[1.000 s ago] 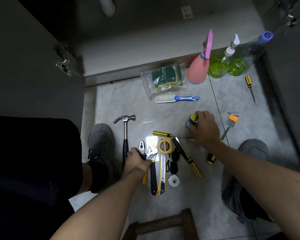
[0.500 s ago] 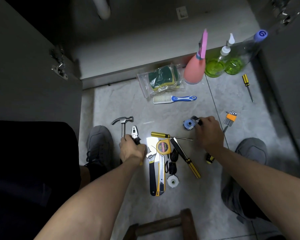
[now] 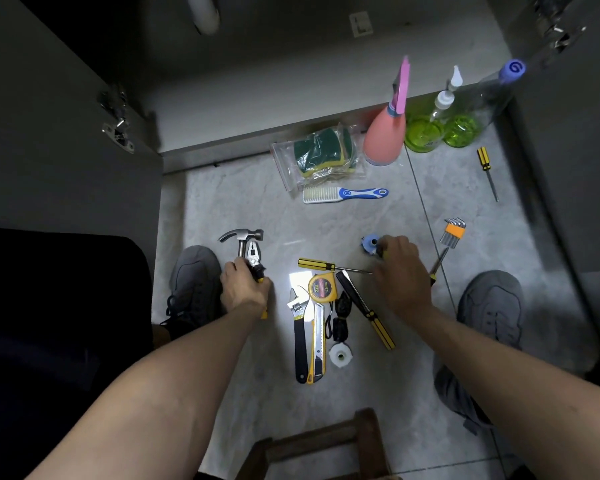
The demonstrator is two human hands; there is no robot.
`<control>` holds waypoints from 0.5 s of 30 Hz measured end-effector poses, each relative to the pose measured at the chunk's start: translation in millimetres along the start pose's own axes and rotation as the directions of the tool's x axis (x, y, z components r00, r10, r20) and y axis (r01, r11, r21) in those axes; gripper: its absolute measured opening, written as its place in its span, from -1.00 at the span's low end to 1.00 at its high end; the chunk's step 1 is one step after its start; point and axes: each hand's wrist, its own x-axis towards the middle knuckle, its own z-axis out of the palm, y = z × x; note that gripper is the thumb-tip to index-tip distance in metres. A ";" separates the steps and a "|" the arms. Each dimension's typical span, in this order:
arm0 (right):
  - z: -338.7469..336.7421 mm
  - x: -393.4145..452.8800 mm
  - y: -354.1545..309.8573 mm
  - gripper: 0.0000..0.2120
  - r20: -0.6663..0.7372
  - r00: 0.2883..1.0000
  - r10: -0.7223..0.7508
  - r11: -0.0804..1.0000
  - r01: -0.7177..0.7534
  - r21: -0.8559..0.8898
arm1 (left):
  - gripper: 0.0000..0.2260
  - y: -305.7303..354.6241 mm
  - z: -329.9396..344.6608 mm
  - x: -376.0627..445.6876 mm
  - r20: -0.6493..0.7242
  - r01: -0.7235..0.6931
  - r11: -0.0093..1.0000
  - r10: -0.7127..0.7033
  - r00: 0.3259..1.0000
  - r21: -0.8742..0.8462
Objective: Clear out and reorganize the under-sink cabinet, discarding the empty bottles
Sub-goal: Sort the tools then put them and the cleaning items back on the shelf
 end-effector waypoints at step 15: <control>46.0 -41.3 -41.9 -0.78 0.288 0.917 -0.276 0.951 0.305 -0.059 | -0.43 -29.0 12.8 -15.5 -0.005 0.104 0.990 -0.104 0.995 -0.091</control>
